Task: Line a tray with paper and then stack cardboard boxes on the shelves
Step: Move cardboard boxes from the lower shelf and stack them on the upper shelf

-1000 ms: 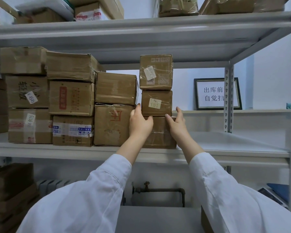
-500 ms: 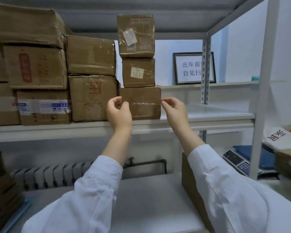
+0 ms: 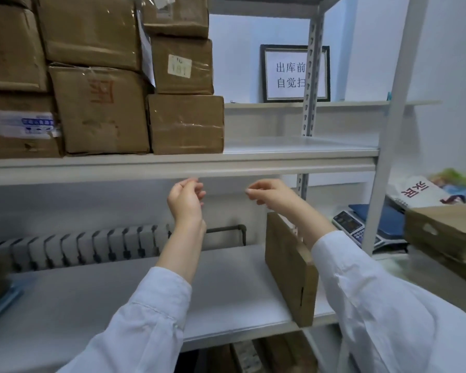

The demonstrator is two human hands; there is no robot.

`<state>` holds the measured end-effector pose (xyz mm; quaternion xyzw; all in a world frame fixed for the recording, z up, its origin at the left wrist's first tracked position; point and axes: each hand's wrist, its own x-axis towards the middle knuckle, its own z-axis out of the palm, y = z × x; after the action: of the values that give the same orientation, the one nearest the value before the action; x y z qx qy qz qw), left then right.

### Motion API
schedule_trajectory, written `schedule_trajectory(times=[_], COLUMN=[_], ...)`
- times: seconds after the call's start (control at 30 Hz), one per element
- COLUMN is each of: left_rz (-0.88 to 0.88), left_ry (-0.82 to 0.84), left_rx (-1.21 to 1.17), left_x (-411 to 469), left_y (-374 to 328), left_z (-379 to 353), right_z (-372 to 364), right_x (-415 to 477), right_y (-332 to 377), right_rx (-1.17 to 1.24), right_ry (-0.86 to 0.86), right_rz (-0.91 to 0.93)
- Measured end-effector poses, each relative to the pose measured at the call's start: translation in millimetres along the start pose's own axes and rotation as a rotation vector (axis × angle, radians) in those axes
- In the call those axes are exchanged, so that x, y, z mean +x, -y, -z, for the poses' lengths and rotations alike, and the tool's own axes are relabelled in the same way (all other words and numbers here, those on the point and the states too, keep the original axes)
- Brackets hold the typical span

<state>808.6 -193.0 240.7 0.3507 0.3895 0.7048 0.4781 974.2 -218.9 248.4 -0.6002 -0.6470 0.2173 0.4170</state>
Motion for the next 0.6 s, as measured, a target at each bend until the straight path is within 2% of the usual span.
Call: schedule_trajectory(times=[0.4, 0.47, 0.53, 0.6], left_rz=[0.390, 0.429, 0.479, 0.547], left_ry=[0.086, 0.103, 0.118, 0.184], left_rx=[0.104, 0.172, 0.277, 0.480], left_x=[-55.8, -63.9, -72.7, -82.9], left_y=[128.3, 148.2, 164.5, 172.9], left_z=[-74.4, -82.0, -90.1, -94.6], right_z=[23.1, 19.9, 17.2, 16.2], right_x=[-2.0, -3.6, -5.0, -6.8], right_y=[-150.8, -167.0, -180.1, -187.3], right_rx=[-0.201, -0.233, -0.149, -0.058], right_ry=[-0.002, 0.011, 0.033, 0.048], right_rz=[-0.458, -0.533, -0.563, -0.570])
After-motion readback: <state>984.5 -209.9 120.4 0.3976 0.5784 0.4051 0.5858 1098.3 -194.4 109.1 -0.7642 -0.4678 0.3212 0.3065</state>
